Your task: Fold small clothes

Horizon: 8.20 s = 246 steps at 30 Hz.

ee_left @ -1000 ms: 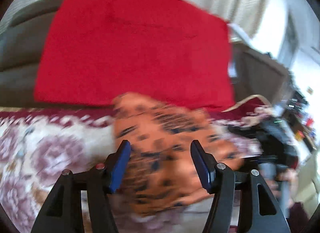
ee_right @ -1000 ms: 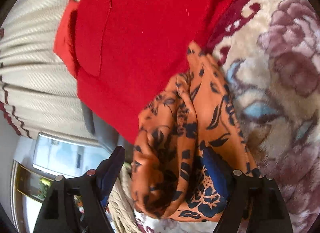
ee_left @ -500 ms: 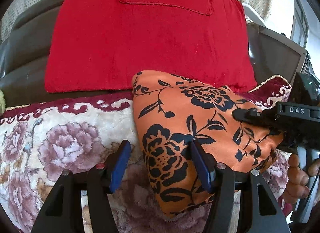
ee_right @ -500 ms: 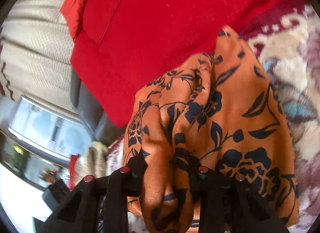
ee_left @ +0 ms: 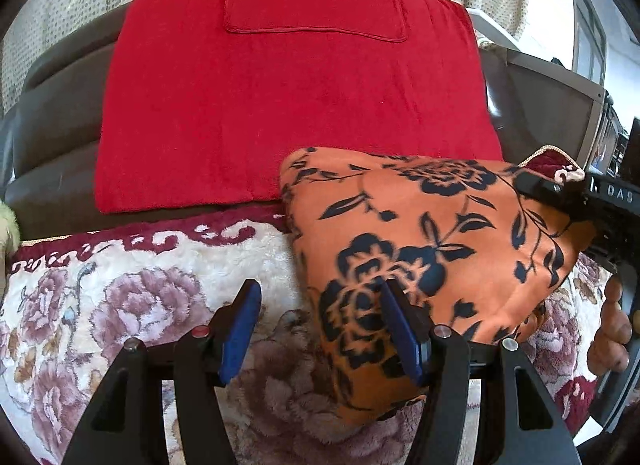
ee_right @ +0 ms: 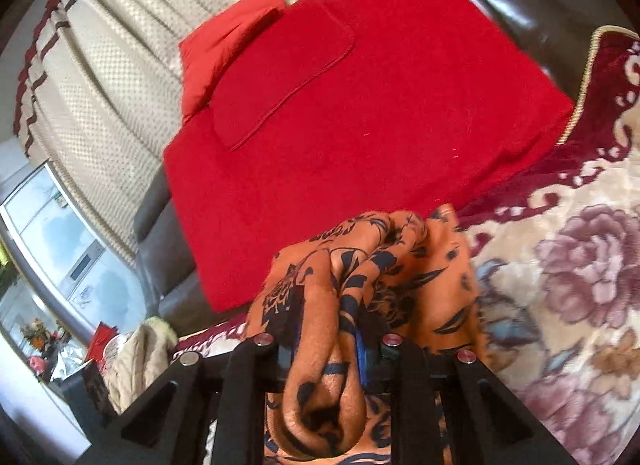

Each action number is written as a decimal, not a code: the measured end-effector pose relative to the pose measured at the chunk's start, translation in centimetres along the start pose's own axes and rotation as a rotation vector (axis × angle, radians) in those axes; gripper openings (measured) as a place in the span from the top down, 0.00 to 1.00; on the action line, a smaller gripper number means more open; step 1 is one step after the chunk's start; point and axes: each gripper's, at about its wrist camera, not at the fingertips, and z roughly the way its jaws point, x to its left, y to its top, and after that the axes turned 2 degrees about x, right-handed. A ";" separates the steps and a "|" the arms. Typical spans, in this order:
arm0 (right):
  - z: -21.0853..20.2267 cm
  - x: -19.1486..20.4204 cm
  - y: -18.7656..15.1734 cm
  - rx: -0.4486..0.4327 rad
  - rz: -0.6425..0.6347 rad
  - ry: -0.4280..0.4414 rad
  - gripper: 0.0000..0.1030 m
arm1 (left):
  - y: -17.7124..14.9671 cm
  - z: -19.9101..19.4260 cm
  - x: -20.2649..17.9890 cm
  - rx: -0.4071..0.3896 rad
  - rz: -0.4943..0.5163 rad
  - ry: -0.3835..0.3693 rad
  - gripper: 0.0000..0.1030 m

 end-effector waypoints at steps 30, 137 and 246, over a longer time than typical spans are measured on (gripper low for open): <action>9.4 0.1 7.3 0.335 -0.030 -0.211 0.71 | -0.2 3.7 0.2 0.070 0.022 0.068 0.31; -0.1 5.2 -4.3 0.170 -0.366 -0.514 0.40 | -1.1 1.2 -1.1 0.063 -0.016 0.227 0.13; 12.7 -4.5 5.9 0.395 -0.077 -0.493 0.37 | 0.4 5.5 1.8 0.159 -0.062 0.210 0.13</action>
